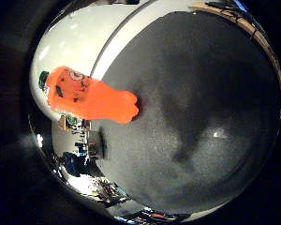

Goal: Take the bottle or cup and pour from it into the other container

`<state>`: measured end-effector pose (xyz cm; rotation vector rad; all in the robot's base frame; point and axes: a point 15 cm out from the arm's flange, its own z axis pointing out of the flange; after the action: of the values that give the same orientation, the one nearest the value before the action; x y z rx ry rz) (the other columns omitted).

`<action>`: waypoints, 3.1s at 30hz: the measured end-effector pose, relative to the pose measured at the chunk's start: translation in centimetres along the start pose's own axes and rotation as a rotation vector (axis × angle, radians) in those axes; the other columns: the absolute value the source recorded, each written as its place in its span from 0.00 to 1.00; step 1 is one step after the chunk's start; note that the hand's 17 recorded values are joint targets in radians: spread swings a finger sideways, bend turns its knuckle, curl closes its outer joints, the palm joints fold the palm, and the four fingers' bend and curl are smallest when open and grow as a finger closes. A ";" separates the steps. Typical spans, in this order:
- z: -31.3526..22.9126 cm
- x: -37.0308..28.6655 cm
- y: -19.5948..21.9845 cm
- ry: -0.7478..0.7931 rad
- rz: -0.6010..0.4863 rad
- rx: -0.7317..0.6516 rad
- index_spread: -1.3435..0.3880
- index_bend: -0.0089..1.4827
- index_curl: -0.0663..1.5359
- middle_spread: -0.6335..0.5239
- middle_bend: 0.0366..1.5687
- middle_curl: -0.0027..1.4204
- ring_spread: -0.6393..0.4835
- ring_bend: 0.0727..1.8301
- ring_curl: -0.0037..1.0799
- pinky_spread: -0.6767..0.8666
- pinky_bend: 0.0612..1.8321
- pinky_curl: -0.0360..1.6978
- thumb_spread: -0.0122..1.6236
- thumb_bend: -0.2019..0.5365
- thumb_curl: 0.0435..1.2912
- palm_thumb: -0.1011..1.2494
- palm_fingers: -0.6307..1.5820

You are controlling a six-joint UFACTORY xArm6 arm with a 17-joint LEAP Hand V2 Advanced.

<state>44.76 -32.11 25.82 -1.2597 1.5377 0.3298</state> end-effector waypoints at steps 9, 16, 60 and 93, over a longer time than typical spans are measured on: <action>3.4 -0.1 0.5 -0.033 -0.019 -0.050 0.68 0.11 0.22 0.59 0.19 0.25 0.68 0.24 0.20 0.68 0.34 0.02 0.63 0.24 0.21 0.41 0.38; 5.8 -0.2 1.1 -0.067 -0.018 -0.090 0.68 0.11 0.22 0.57 0.18 0.25 0.67 0.28 0.21 0.67 0.37 0.02 0.64 0.24 0.21 0.45 0.41; 11.0 -6.9 3.9 -0.104 -0.116 -0.348 0.66 0.70 0.55 0.46 0.82 0.51 0.40 0.73 0.55 0.30 0.80 0.27 0.36 0.26 0.53 0.89 0.80; 15.6 -32.5 10.0 0.630 -0.735 -0.908 0.67 0.81 0.53 0.45 0.85 0.54 0.40 0.77 0.65 0.29 0.70 0.46 0.10 0.25 0.70 0.91 0.79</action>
<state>40.74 0.85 43.01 -2.7359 1.2919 0.1345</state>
